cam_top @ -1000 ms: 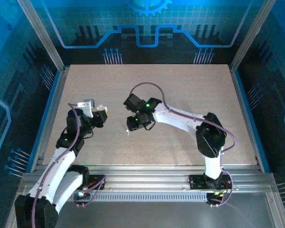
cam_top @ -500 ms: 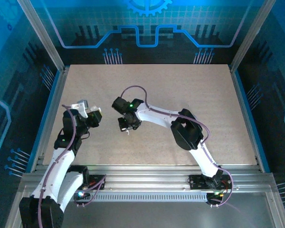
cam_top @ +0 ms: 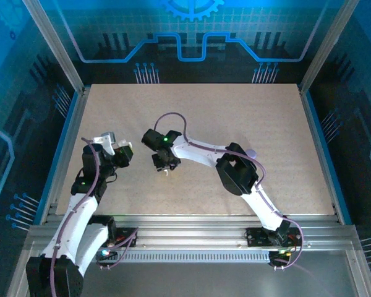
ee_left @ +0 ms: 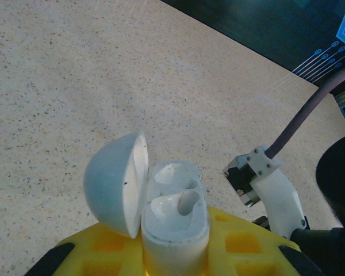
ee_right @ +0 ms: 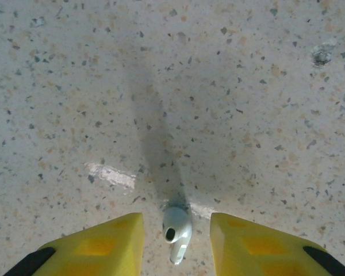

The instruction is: Insert the wireless bluetooth earbuds into the charging case

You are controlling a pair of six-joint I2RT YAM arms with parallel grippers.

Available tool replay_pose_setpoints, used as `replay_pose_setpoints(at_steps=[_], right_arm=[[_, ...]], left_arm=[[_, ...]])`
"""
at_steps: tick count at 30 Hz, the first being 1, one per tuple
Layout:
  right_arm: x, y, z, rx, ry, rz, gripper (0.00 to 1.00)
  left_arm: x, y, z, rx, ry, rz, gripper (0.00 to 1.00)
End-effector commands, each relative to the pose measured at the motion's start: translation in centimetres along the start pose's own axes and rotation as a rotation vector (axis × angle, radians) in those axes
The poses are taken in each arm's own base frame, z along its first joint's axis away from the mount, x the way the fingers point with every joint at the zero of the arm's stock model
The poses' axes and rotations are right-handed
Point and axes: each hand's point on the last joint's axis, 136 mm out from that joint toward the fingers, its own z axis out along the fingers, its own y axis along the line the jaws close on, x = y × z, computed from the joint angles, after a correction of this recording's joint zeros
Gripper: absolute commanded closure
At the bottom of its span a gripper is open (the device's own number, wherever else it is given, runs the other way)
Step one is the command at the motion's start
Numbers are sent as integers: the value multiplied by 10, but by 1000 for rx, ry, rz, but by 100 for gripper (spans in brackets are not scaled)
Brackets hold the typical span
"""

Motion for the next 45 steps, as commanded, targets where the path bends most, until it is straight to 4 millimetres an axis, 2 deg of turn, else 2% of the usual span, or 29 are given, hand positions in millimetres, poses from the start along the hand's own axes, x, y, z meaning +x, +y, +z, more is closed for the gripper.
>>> replay_pose_setpoints(at_steps=[1,13,18,24,30,31,42,45], right_arm=[[6,-1,13,45,15,1,65],[14,-6,28,68,47,1,71],[19,-12,28,94,57,0,72],[26,-19,14,127,53,-4,70],[34,-19,17,141,57,-9,72],[30,-18,6,126,32,-4,73],[27,-27,-15,60,-117,50,76],[24,-28,-26,34,-163,54,76]], left_arm=[[3,0,-1,16,0,-19,79],[3,1,-1,13,3,-16,79],[4,0,0,16,8,-16,78],[6,0,1,20,16,-19,78],[7,-1,1,28,14,-20,78],[7,-1,1,32,18,-21,78],[15,-15,6,108,44,-16,80],[16,-26,6,139,62,3,80]])
